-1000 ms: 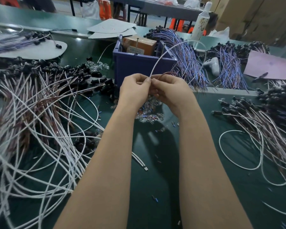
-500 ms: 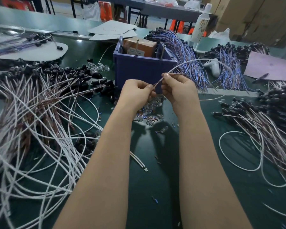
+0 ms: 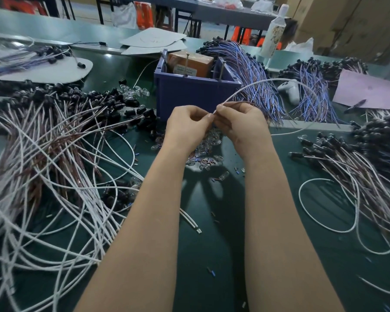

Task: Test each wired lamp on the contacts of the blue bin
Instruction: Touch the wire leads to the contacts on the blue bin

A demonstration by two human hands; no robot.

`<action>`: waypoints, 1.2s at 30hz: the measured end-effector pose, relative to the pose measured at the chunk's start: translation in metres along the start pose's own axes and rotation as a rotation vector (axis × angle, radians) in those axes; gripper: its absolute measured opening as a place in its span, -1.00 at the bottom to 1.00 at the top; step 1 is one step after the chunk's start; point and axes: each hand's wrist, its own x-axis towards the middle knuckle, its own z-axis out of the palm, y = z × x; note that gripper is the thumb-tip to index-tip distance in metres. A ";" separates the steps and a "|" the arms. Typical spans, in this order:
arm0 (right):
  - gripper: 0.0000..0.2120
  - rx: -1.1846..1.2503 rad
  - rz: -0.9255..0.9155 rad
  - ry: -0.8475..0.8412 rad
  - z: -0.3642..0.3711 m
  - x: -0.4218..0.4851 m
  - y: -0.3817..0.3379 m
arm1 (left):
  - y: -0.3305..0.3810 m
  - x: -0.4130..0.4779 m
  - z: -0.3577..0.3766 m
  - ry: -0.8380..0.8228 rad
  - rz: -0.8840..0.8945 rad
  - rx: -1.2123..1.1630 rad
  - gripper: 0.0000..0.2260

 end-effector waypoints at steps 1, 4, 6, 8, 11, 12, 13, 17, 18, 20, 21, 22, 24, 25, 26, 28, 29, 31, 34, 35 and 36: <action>-0.83 -0.013 -0.004 0.001 0.000 0.000 0.000 | -0.001 0.001 0.001 0.010 0.028 0.043 -0.91; -0.89 -0.048 -0.015 -0.013 -0.002 -0.001 0.000 | 0.002 0.001 0.000 0.032 0.119 0.185 -0.89; -0.88 -0.035 -0.022 -0.001 -0.001 -0.001 0.001 | 0.005 0.000 0.000 0.025 0.150 0.232 -0.89; -0.84 0.011 -0.040 0.055 -0.001 0.000 0.001 | 0.005 0.000 0.000 0.030 0.150 0.255 -0.89; -0.81 0.148 -0.051 0.177 -0.009 0.004 -0.001 | 0.004 0.002 -0.009 0.081 0.085 0.357 -0.88; -0.81 0.189 -0.044 0.197 -0.012 0.005 -0.002 | 0.002 0.002 -0.015 0.095 0.044 0.412 -0.88; -0.82 0.224 -0.033 0.202 -0.013 0.006 -0.002 | 0.001 0.003 -0.020 0.097 0.000 0.460 -0.90; -0.81 0.330 0.059 0.127 0.001 0.002 -0.001 | 0.000 0.001 -0.025 -0.024 -0.033 0.547 -0.74; -0.81 0.353 0.078 0.102 0.004 0.002 -0.001 | 0.001 0.001 -0.023 -0.070 0.006 0.512 -0.70; -0.82 0.401 0.127 0.049 0.006 0.000 -0.002 | 0.003 0.001 -0.019 -0.165 0.067 0.392 -0.68; -0.83 0.429 0.162 0.021 0.006 0.000 -0.004 | 0.004 -0.001 -0.015 -0.213 0.081 0.316 -0.67; -0.84 0.458 0.197 -0.009 0.005 0.000 -0.005 | 0.004 -0.003 -0.011 -0.260 0.097 0.235 -0.67; -0.82 0.478 0.245 -0.062 0.003 -0.002 -0.008 | 0.003 -0.005 -0.005 -0.319 0.144 0.073 -0.70; -0.81 0.464 0.252 -0.083 0.002 -0.002 -0.009 | 0.003 -0.005 -0.002 -0.324 0.165 0.014 -0.72; -0.80 0.447 0.250 -0.098 0.001 -0.002 -0.009 | 0.004 -0.005 0.002 -0.314 0.177 -0.027 -0.74; -0.81 0.456 0.240 -0.109 0.002 -0.004 -0.009 | 0.005 -0.003 0.010 -0.258 0.182 -0.111 -0.75; -0.81 0.486 0.241 -0.111 0.005 -0.005 -0.008 | 0.004 -0.003 0.015 -0.216 0.175 -0.158 -0.75; -0.81 0.542 0.255 -0.104 0.013 -0.008 -0.005 | 0.005 -0.003 0.024 -0.097 0.127 -0.266 -0.75; -0.82 0.471 0.285 -0.085 0.026 -0.012 0.001 | 0.005 -0.003 0.028 0.097 0.021 -0.424 -0.80; -0.82 0.395 0.308 -0.098 0.029 -0.015 0.002 | 0.005 -0.003 0.026 0.144 0.012 -0.442 -0.78; -0.79 0.234 0.313 -0.128 0.031 -0.019 0.001 | 0.005 -0.002 0.023 0.191 0.014 -0.441 -0.75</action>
